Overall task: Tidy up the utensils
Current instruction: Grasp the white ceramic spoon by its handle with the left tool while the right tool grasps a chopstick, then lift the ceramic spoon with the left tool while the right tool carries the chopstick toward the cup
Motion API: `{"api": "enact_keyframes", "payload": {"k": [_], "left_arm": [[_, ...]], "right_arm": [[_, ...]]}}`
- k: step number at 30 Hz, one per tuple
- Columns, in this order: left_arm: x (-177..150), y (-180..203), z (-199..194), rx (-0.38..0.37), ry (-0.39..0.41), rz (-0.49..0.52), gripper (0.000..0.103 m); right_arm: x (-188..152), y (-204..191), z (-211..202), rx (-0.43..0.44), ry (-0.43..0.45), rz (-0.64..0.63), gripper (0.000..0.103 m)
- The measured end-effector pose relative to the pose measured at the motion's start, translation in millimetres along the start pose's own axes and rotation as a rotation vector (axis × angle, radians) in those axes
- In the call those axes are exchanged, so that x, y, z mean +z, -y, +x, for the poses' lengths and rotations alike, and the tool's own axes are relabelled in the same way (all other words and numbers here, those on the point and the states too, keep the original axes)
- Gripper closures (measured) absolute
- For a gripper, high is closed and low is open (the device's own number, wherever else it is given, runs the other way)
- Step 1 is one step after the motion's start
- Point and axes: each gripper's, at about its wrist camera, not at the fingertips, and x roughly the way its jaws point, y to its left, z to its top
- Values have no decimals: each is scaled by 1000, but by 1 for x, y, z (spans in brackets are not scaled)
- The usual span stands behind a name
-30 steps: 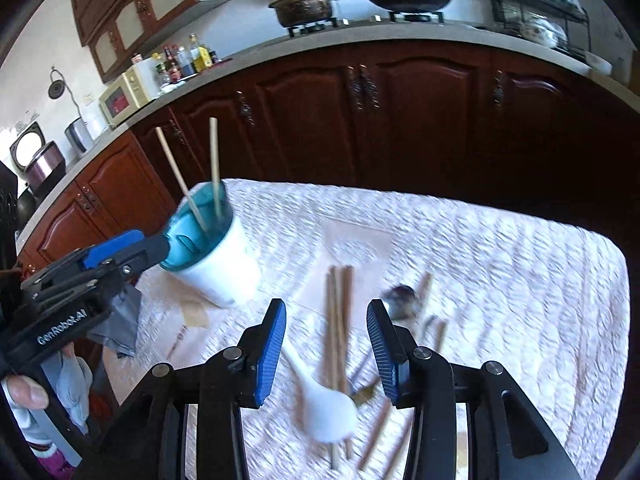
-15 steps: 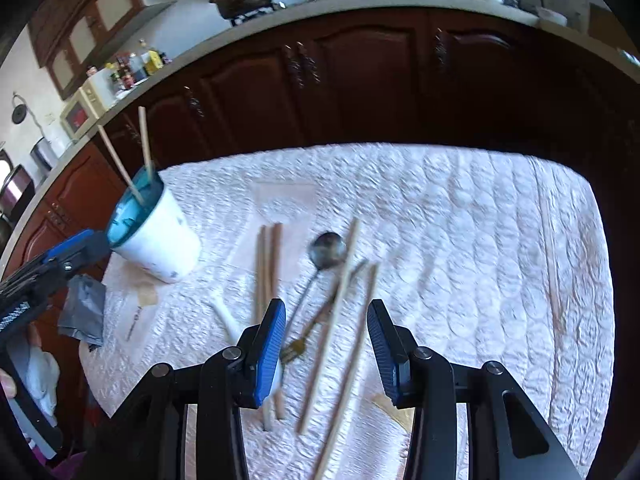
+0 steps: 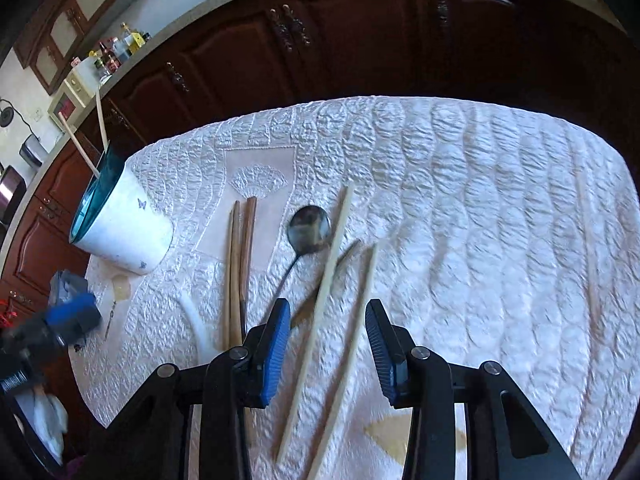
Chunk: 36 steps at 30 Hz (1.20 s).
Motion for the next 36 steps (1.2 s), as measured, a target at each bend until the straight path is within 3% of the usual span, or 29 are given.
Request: {"api": "enact_keyframes", "payload": {"k": [7, 20, 23, 25, 28, 36], "left_arm": [[-1, -8, 34, -37, -80, -130, 45], [13, 1, 75, -7, -134, -158, 49], [15, 4, 82, 8, -136, -144, 58], [18, 7, 86, 21, -128, -121, 76], [20, 6, 88, 13, -127, -106, 93], [21, 3, 55, -30, -65, -53, 94]], "right_arm": [[26, 4, 30, 20, -46, -4, 71], [70, 22, 80, 56, -98, 70, 84], [75, 29, 87, 81, -102, 104, 92], [76, 31, 91, 79, -105, 113, 95], [75, 30, 90, 78, -96, 107, 96], [67, 32, 42, 112, -6, 83, 97]]}}
